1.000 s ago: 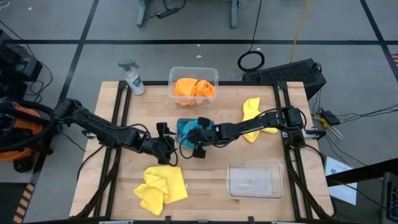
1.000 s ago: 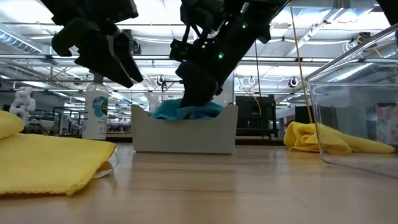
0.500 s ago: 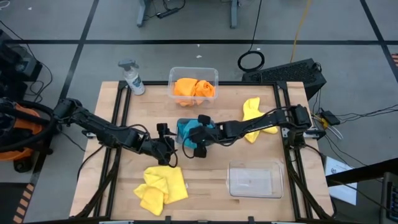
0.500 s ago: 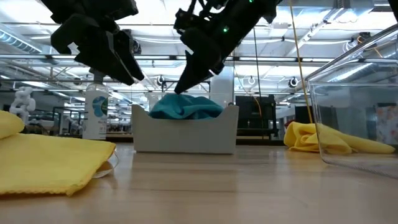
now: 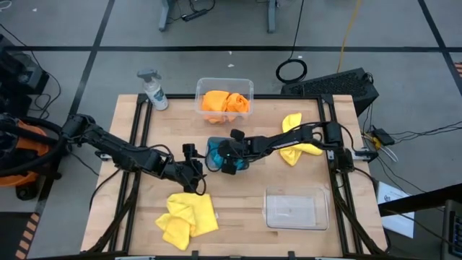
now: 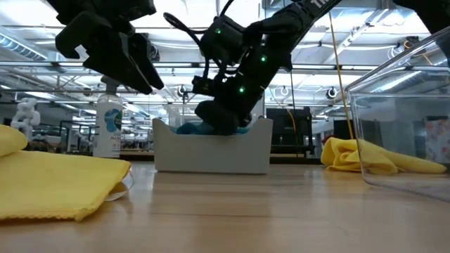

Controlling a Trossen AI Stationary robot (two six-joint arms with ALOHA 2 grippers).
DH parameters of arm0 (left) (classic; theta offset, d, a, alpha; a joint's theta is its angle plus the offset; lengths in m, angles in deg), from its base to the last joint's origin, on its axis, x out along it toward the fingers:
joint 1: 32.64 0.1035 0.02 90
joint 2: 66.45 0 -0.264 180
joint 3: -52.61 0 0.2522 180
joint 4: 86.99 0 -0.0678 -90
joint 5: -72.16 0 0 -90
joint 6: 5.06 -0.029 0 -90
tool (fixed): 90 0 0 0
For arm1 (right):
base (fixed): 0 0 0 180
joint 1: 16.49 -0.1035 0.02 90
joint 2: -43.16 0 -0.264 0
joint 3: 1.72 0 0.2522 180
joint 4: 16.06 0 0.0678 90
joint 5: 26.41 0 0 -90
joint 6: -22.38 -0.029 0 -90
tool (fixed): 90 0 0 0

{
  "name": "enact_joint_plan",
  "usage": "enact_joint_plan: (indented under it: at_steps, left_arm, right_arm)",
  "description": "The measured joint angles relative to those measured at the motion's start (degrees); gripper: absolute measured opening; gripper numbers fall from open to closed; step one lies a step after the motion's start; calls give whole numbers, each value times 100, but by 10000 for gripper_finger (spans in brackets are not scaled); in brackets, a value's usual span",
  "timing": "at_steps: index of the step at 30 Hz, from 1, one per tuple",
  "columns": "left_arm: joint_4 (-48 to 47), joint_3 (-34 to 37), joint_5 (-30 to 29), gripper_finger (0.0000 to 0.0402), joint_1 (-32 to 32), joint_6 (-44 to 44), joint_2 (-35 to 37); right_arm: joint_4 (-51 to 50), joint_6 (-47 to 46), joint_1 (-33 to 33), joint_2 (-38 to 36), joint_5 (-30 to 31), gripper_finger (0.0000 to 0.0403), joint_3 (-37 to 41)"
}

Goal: Sort microfiber towel by color & place in baskets
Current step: Put the blue microfiber towel into the grey bin, then put the top yellow microfiber towel into the bottom transparent bin

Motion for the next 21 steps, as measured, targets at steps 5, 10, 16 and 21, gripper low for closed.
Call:
enact_joint_plan:
  at_steps: [5,10,16,21]
  left_arm:
    - [22,0,0,334,-5,3,0]
    - [14,0,0,334,-5,26,1]
    - [12,0,0,334,-4,31,0]
    - [11,0,0,334,-9,38,0]
  right_arm:
    - [12,-16,14,43,-79,0,-8]
    - [-104,-6,-37,-309,-98,0,-9]
    - [-631,-15,-92,-969,-104,0,-9]
    - [-1286,4,-259,-1577,-83,0,-11]
